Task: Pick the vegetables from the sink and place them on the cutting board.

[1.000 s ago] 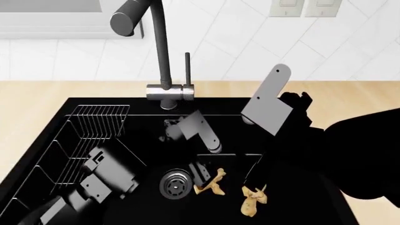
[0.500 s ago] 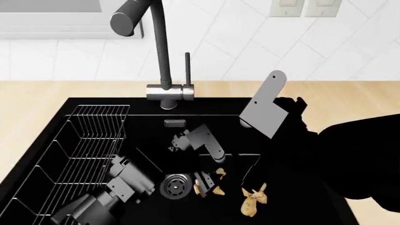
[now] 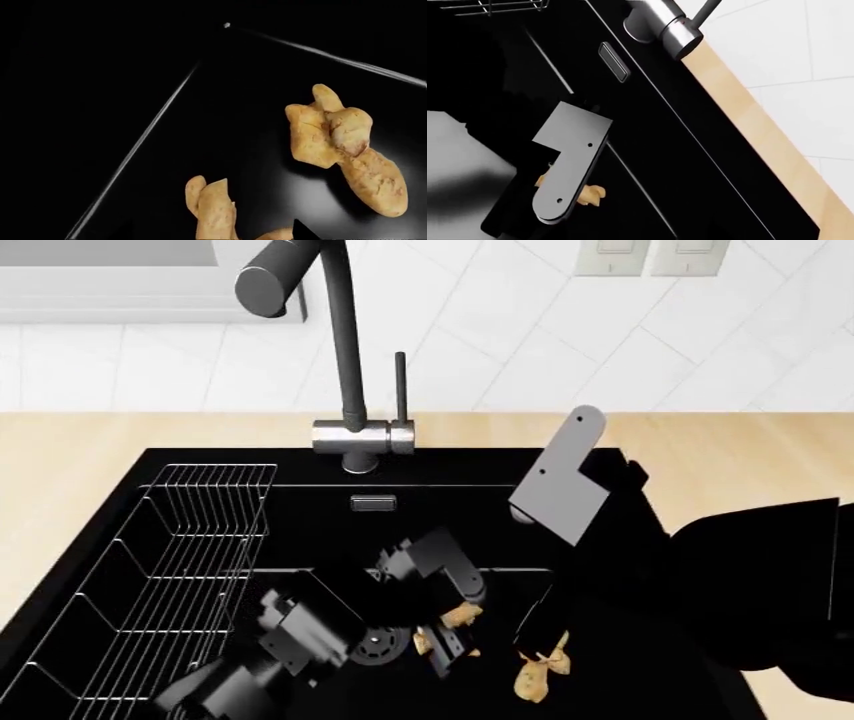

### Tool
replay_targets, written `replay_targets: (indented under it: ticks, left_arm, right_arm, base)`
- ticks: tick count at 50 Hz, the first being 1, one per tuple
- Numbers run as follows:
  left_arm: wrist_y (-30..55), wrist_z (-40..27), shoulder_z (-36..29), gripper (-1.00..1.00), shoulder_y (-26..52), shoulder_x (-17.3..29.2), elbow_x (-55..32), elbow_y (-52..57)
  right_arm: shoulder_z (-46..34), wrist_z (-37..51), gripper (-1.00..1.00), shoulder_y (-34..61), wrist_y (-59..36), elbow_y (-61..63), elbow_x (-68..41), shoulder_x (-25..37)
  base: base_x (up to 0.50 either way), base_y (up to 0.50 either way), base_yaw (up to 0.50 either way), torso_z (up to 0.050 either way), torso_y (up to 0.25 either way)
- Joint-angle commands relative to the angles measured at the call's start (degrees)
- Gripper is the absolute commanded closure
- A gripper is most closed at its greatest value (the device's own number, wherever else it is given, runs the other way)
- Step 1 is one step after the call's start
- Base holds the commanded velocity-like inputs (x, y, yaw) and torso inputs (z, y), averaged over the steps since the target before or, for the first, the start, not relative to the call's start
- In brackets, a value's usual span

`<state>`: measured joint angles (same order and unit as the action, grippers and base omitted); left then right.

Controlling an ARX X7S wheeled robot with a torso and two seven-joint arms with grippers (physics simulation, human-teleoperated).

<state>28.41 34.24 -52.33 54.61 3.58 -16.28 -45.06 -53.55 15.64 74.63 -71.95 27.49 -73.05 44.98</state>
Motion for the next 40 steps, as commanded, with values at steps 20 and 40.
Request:
replay_targets:
  ticks: [20, 40]
  left_arm:
    - [-9.35, 0.13, -8.48, -1.0, 0.58, -3.52, -5.73, -15.8]
    - [-14.93, -3.55, -28.07, -1.0, 1.82, -3.57, -24.58, -21.77]
  right_arm:
    - [-2.05, -1.98, -1.0, -1.6, 2.38, -1.01, 2.75, -0.01]
    - [-2.78, -2.52, -1.0, -2.39, 3.64, -1.16, 3.56, -0.05]
  base:
    - [0.0, 0.0, 0.0, 0.0, 0.0]
    - [0.0, 0.0, 0.0, 0.0, 0.0]
